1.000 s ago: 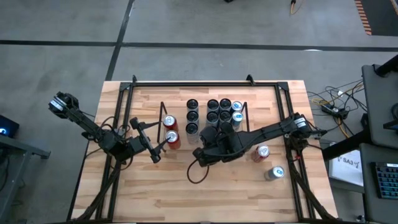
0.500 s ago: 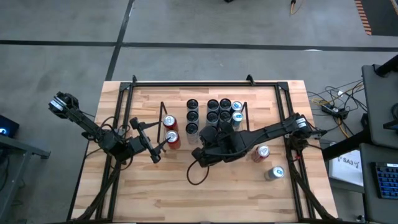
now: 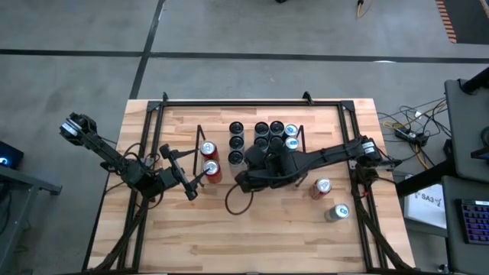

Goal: Place canned beverage on shelf
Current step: Put the white and blue soda can on the shelf aligned with the other white and blue soda can

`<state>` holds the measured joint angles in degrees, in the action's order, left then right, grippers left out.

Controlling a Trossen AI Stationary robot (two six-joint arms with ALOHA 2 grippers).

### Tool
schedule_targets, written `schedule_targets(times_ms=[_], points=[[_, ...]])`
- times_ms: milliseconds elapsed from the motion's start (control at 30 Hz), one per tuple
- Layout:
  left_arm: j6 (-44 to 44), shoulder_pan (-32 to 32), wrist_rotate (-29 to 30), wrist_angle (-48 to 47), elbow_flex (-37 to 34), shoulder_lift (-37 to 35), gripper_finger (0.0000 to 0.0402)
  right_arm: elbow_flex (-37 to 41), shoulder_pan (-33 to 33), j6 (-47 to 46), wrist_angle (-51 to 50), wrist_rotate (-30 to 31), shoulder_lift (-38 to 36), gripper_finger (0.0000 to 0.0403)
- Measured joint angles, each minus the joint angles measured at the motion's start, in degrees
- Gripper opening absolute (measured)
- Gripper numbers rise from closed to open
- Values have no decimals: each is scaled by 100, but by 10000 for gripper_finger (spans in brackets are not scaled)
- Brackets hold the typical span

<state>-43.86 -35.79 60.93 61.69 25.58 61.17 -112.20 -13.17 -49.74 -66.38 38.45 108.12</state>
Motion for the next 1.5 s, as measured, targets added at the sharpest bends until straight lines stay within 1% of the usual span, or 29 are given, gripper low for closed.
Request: schedule_targets(times_ms=[200, 400, 1167, 1500], points=[[0, 0, 0, 0, 0, 0, 311, 82, -2, -44, -63, -99, 0, 9], [0, -1, 0, 0, 0, 0, 311, 245, -4, -126, -49, -54, 0, 9], [-20, -2, 0, 0, 0, 0, 311, 229, -57, -202, -80, -92, 0, 9], [-20, 0, 0, 0, 0, 0, 311, -106, -81, 7, -215, -157, -27, 9]])
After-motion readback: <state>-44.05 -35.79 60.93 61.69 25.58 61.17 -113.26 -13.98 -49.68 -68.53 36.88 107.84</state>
